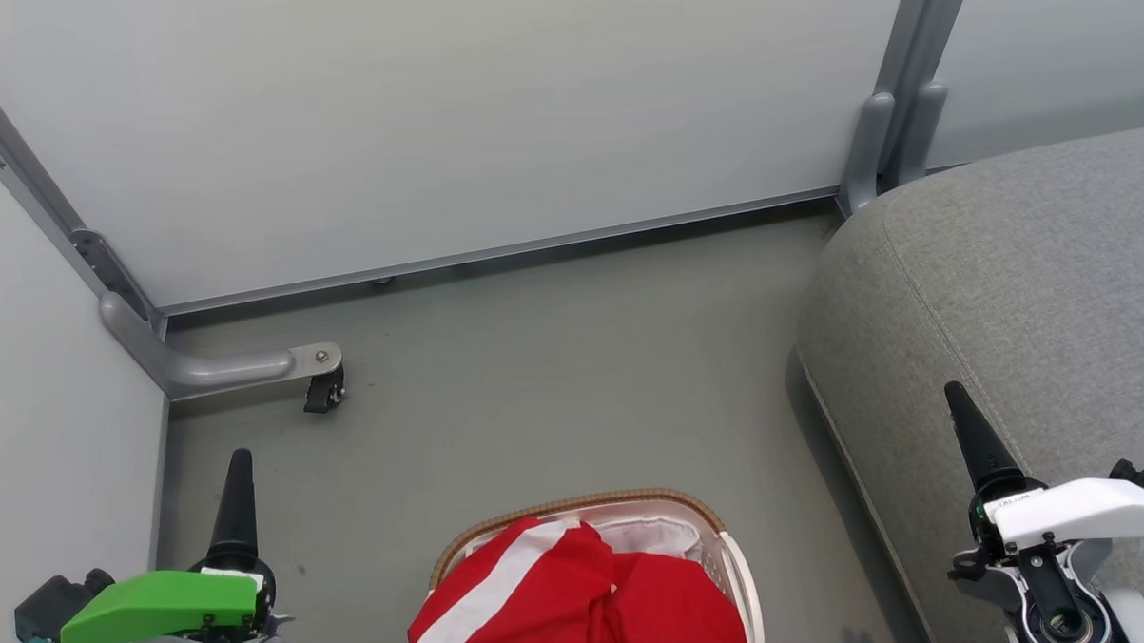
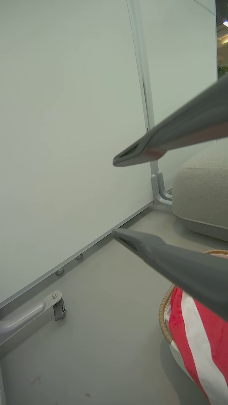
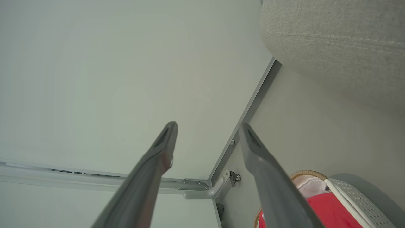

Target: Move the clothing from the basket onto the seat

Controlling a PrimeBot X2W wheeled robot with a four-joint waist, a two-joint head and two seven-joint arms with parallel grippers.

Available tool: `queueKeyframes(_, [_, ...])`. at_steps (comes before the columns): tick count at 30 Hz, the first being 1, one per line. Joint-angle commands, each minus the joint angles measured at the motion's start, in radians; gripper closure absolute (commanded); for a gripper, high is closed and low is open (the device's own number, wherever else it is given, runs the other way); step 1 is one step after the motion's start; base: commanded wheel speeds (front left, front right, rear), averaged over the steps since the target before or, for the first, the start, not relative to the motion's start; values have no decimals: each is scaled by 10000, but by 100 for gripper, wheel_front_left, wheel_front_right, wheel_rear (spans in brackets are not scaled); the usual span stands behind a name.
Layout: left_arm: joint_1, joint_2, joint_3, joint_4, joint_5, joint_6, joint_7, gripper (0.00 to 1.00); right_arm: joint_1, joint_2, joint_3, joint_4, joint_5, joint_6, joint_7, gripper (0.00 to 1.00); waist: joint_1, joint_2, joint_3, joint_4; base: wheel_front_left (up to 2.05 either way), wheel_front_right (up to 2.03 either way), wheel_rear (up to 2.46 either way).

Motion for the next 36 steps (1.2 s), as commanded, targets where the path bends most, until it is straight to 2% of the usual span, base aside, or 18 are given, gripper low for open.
queueKeyframes(1, [-340, 166, -40, -125, 574, 7, -122, 0, -323, -107, 49, -223, -547, 1, -133, 0, 0, 0, 16, 5, 0, 0, 0])
queueKeyframes(9, [-431, 326, -398, -24, 2229, 132, -451, 0, -496, -177, 316, -292, -2176, 2, -460, 0, 0, 0, 94, 32, 0, 0, 0])
queueKeyframes(21, [-485, 536, -912, 212, 4138, 382, -889, 0, -611, -258, 754, -83, -4083, 2, -908, 0, 0, 0, 143, 45, 0, 0, 0])
queueKeyframes(36, [-380, 740, -1333, 342, 6015, 759, -1375, 0, -681, -315, 967, 189, -6103, 3, -1391, 0, 0, 0, 214, 40, 0, 0, 0])
